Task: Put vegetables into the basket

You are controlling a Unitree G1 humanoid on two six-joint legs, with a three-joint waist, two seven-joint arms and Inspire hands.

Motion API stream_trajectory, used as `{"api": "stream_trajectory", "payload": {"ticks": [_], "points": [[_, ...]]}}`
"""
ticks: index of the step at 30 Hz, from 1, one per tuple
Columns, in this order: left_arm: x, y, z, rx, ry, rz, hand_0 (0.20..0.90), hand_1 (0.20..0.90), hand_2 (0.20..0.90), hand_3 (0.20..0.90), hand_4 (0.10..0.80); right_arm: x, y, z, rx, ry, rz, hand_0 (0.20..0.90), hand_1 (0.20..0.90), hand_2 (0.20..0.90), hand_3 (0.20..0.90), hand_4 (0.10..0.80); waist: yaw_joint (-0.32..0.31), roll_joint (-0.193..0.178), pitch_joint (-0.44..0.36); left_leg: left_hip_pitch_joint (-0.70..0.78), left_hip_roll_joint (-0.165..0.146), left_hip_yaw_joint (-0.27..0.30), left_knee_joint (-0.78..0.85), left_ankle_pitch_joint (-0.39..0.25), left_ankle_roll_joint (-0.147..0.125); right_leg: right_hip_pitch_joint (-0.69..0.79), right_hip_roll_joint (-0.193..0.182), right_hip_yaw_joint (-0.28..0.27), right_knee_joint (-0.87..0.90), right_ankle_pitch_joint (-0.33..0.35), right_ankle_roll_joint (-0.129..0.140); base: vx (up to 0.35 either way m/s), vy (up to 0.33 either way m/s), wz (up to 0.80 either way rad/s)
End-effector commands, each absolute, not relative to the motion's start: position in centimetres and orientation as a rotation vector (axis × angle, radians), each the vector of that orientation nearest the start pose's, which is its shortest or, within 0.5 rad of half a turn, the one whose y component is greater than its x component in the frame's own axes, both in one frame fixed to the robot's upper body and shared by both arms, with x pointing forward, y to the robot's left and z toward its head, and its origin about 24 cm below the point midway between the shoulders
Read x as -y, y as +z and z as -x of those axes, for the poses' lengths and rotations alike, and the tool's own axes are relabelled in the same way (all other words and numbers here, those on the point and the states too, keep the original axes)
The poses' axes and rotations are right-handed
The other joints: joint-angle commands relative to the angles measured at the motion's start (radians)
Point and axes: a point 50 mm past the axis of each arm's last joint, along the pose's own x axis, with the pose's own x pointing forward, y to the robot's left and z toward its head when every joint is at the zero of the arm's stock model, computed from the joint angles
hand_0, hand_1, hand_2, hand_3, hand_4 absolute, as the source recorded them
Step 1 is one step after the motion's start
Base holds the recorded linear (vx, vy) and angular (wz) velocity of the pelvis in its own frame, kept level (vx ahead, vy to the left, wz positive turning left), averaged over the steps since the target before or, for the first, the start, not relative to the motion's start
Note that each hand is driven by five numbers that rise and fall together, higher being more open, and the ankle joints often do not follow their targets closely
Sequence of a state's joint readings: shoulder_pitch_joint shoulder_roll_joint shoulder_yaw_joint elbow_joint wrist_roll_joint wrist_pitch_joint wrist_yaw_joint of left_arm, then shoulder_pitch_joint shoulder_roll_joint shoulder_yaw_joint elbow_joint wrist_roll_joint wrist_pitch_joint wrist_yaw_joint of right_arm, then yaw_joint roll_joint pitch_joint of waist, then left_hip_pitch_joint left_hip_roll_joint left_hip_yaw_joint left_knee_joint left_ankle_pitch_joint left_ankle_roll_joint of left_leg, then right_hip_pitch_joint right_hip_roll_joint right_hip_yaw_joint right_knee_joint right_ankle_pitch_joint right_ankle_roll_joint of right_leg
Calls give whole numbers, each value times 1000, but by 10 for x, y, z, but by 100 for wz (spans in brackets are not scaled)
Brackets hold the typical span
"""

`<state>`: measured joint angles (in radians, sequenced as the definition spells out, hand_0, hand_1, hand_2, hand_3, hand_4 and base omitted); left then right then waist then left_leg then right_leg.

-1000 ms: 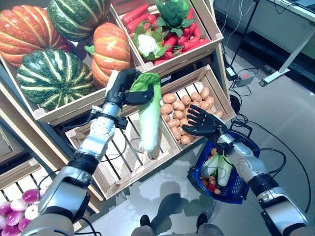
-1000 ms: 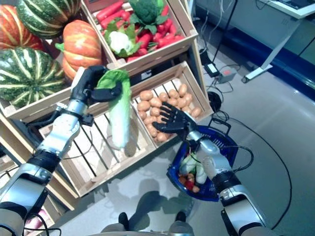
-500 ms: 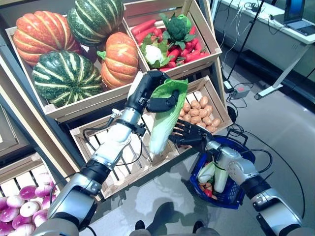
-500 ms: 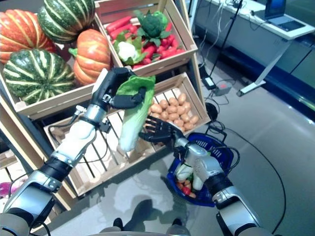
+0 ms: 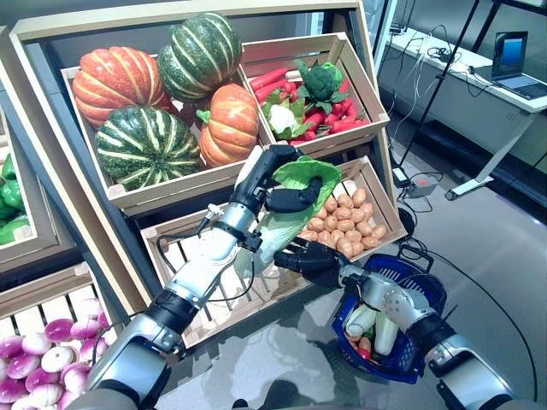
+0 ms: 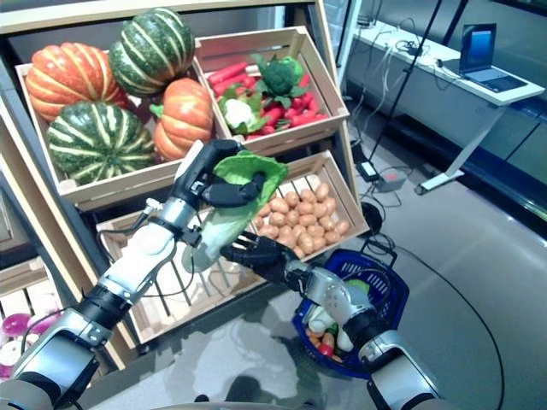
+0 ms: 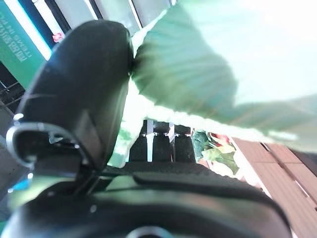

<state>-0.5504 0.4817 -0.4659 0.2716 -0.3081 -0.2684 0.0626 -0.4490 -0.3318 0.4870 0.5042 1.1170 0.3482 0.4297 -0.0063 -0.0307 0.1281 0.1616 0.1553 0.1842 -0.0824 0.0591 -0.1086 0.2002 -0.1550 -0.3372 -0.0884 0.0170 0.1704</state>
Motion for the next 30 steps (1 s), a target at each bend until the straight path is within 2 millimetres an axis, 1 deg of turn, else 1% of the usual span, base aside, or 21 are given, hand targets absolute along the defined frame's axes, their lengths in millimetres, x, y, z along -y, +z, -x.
{"api": "stream_trajectory", "payload": {"ticks": [1,2,3,5,7,8,10,14,19,25,26,27,30], "points": [[-86,187,-326,601,-524,-26,300,300,300,300,400,39,70,-289,-259,1207,-1022,900,900,900,900,800,26,7,-101,-30,3,-26,-5,-41,-11,-2,-23,16,1,-2,-32,24,6,7],[-87,186,-326,593,-526,-23,300,300,300,300,400,40,72,-289,-235,1225,-1046,900,900,900,900,800,26,8,-102,-29,3,-26,-5,-42,-11,-1,-23,15,1,-2,-32,36,11,6],[-89,183,-329,573,-529,-9,300,300,300,300,400,42,82,-291,-159,1269,-1124,900,900,900,900,800,28,9,-106,-26,3,-29,-5,-45,-11,1,-24,16,1,-3,-30,33,11,3],[-94,180,-332,549,-534,15,300,300,300,300,400,47,92,-294,-78,1293,-1192,900,900,900,900,800,28,11,-112,-23,4,-30,-5,-48,-9,1,-25,17,1,-3,-27,19,8,1],[-97,177,-334,533,-540,36,300,300,300,300,400,51,96,-297,-31,1296,-1224,900,900,900,900,800,28,12,-114,-23,3,-32,-5,-49,-8,1,-26,18,1,-3,-26,0,0,0],[-99,174,-337,514,-539,56,300,300,300,300,400,55,99,-299,26,1301,-1252,900,900,900,900,800,27,14,-115,-23,3,-33,-5,-50,-7,0,-26,20,1,-2,-24,0,0,0],[-102,172,-339,500,-537,73,300,300,300,300,400,59,101,-301,60,1296,-1264,900,900,900,900,800,27,15,-116,-23,3,-34,-5,-51,-5,-2,-27,22,1,-2,-24,0,0,0],[-111,158,-345,442,-524,128,300,300,300,300,400,72,111,-309,194,1269,-1286,900,900,900,900,800,27,17,-115,-24,1,-37,-5,-53,-2,-6,-28,30,1,-1,-22,0,0,0],[-117,149,-347,408,-507,140,300,300,300,300,400,80,115,-315,248,1235,-1270,900,900,900,900,800,28,17,-114,-23,1,-37,-5,-55,-1,-7,-30,33,1,0,-22,0,0,0],[-128,138,-348,362,-478,153,300,300,300,300,400,95,117,-322,307,1149,-1250,900,900,900,900,800,31,18,-113,-23,2,-38,-5,-56,-2,-8,-31,34,1,0,-20,0,0,0],[-132,134,-348,347,-469,170,300,300,300,300,400,102,117,-325,329,1093,-1246,900,900,900,900,800,31,17,-113,-22,3,-40,-5,-57,-2,-8,-31,35,1,0,-20,0,0,0],[-133,133,-348,345,-466,172,300,300,300,300,400,103,117,-326,329,1084,-1244,900,900,900,900,800,31,17,-113,-22,3,-40,-5,-57,-2,-8,-31,36,1,0,-21,0,0,0],[-138,129,-348,335,-444,204,300,300,300,300,400,117,114,-334,335,921,-1158,900,900,900,900,800,30,18,-113,-21,5,-40,-5,-56,-4,-9,-32,37,1,3,-20,0,0,0]]}}
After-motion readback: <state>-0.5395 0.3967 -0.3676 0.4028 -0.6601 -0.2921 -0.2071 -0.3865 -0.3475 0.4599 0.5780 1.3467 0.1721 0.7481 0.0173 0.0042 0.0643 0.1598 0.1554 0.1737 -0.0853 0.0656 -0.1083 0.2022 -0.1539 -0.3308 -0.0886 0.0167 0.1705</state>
